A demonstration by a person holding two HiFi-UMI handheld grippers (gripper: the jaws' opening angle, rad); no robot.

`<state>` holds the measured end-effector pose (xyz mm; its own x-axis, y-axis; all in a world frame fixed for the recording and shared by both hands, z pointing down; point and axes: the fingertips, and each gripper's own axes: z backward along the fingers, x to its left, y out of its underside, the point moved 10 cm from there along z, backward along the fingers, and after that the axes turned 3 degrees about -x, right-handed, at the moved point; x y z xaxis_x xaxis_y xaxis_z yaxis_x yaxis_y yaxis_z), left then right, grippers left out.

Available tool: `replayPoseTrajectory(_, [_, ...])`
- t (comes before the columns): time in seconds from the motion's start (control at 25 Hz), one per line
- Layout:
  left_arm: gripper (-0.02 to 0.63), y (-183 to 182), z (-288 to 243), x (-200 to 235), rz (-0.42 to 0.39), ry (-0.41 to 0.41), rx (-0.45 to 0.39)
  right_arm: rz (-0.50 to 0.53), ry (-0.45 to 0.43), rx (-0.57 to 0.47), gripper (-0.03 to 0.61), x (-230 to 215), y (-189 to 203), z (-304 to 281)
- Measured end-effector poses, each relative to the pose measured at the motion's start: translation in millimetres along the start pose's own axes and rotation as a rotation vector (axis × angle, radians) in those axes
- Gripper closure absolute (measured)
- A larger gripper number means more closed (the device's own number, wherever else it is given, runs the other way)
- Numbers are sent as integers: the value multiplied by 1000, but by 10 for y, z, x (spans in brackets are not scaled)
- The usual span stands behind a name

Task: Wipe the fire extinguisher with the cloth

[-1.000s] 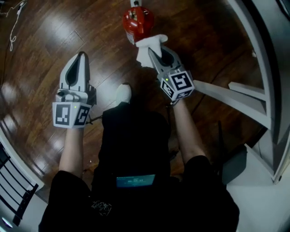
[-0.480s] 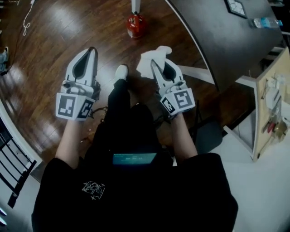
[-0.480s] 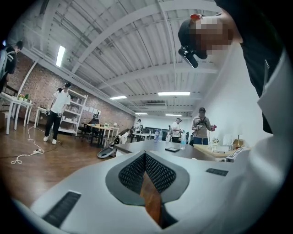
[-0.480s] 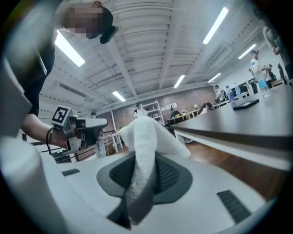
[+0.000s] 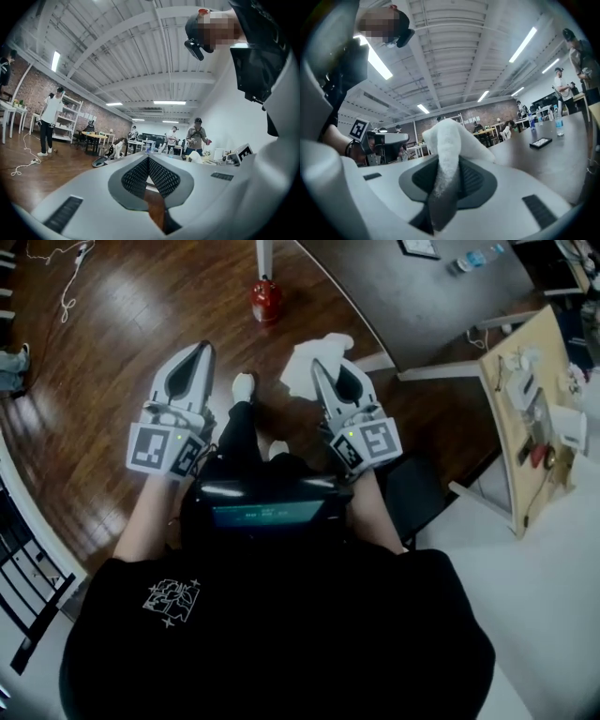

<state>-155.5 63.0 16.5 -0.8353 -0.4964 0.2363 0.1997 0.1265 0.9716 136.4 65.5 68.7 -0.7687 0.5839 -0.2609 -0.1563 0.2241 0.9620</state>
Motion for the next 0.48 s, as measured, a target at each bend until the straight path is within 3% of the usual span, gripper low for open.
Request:
replayPoseTrajectory(0.24, [614, -167, 584, -449, 19, -49, -37, 11, -24, -30, 462, 409, -234, 607])
replayPoseTrajectory(0.48, [614, -328, 875, -674, 0, -38, -54, 11, -19, -53, 462, 650, -322, 854])
